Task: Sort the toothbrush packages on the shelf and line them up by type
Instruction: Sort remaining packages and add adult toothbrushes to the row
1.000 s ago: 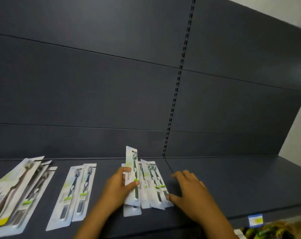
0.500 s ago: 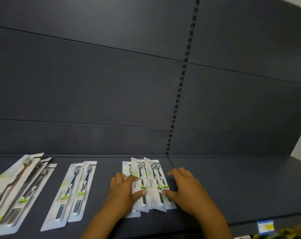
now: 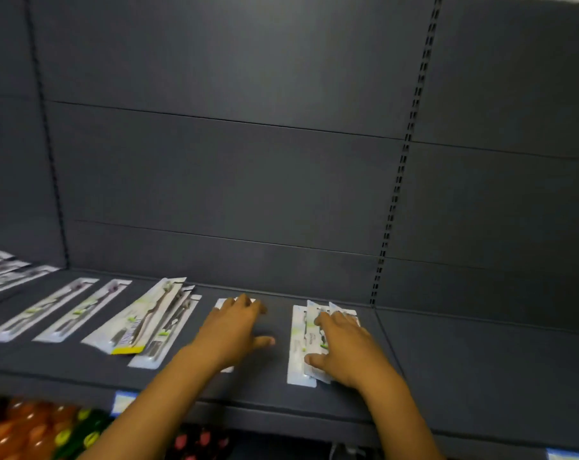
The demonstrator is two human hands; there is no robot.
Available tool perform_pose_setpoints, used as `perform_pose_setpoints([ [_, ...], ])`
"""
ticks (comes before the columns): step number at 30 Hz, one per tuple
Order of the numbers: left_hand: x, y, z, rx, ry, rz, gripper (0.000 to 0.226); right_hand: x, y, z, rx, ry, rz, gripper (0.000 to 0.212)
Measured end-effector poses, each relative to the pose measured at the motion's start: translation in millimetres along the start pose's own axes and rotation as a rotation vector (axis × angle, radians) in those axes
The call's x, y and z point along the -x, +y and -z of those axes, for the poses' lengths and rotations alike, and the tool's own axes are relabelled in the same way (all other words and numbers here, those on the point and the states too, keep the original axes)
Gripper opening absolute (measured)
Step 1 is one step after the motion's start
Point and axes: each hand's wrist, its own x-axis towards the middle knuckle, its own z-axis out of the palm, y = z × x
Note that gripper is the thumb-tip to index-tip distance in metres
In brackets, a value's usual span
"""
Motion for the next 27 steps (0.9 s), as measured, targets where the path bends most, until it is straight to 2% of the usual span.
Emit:
perform_pose_setpoints([
  [4, 45.5, -33.1, 37.1, -0.152, 0.0, 0.12, 0.064, -4.8, -48.2, 1.3, 0.033, -0.05, 0.125, 0.072],
  [10, 121.7, -101.4, 84.3, -0.195, 0.031, 0.264, 0.064, -14.1, -142.8, 2.4, 0.039, -0.063, 0.292, 0.075],
  [15, 177.4, -179.5, 113.2, -0.164, 0.054, 0.383, 0.063, -19.6, -227.4, -5.7, 0.052, -0.066, 0.409, 0.07],
  [27, 285.4, -396.2, 161.5, -0.153, 0.132, 0.563, 0.057, -50.4, -455.6, -49.4, 0.037, -0.085, 0.516, 0.072],
])
